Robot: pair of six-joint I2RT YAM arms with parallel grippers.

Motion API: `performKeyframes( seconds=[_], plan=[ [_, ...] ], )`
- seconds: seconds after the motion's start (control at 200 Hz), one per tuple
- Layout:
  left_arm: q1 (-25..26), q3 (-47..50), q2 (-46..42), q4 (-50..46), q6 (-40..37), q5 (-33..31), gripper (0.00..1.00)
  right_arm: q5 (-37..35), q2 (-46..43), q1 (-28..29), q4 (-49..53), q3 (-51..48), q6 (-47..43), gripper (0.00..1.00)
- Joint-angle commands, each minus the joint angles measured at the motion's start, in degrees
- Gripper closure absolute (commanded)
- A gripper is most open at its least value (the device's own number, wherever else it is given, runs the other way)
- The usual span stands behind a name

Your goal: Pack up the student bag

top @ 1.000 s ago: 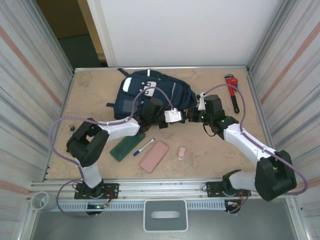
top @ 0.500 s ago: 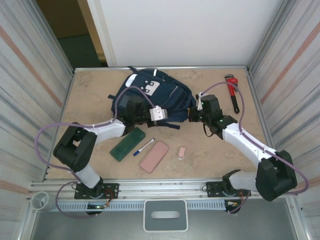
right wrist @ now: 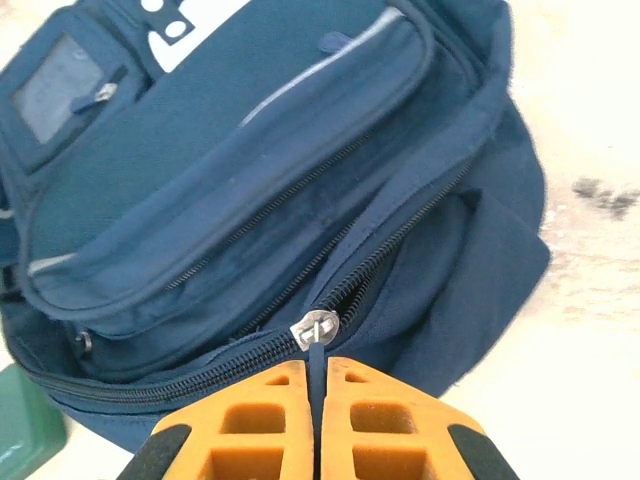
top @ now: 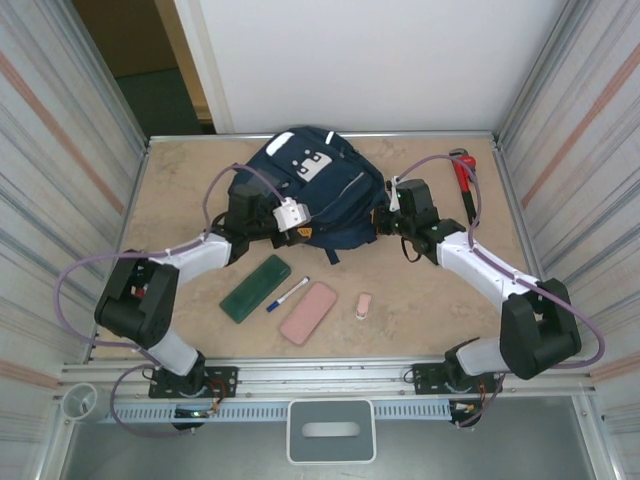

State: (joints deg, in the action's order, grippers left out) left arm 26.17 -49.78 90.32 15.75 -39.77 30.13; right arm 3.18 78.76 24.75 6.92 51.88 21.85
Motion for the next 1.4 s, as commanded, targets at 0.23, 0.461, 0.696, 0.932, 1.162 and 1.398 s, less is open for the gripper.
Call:
performKeyframes(
  seconds=[0.23, 0.461, 0.696, 0.932, 1.162, 1.398],
  plan=[
    [11.86, -15.02, 5.01, -12.28, 8.38, -5.73, 0.29, 5.87, -5.96, 2.73, -5.16, 0.64, 4.7, 1.0],
    [11.56, -20.74, 10.52, -17.69, 9.6, -3.36, 0.55, 5.44, -7.77, 2.89, -5.75, -1.05, 4.57, 1.0],
    [6.73, -18.32, 7.96, -17.17, 10.94, 4.43, 1.0, -2.17, -7.92, 2.4, -0.38, -2.23, 0.66, 1.0],
    [-0.68, -8.08, 1.18, -5.61, 12.48, 17.17, 1.0, -16.78, -4.24, -3.16, 1.51, -3.89, -1.32, 1.0],
    [-6.81, -2.81, 0.53, 0.08, 13.59, 16.68, 1.0, -8.03, 2.07, -7.04, -4.21, 0.01, -1.54, 1.0],
    [0.81, -11.08, 0.13, -16.59, 11.79, -1.08, 0.47, 5.18, 0.01, -4.73, -7.87, 1.25, 0.48, 1.0]
  ],
)
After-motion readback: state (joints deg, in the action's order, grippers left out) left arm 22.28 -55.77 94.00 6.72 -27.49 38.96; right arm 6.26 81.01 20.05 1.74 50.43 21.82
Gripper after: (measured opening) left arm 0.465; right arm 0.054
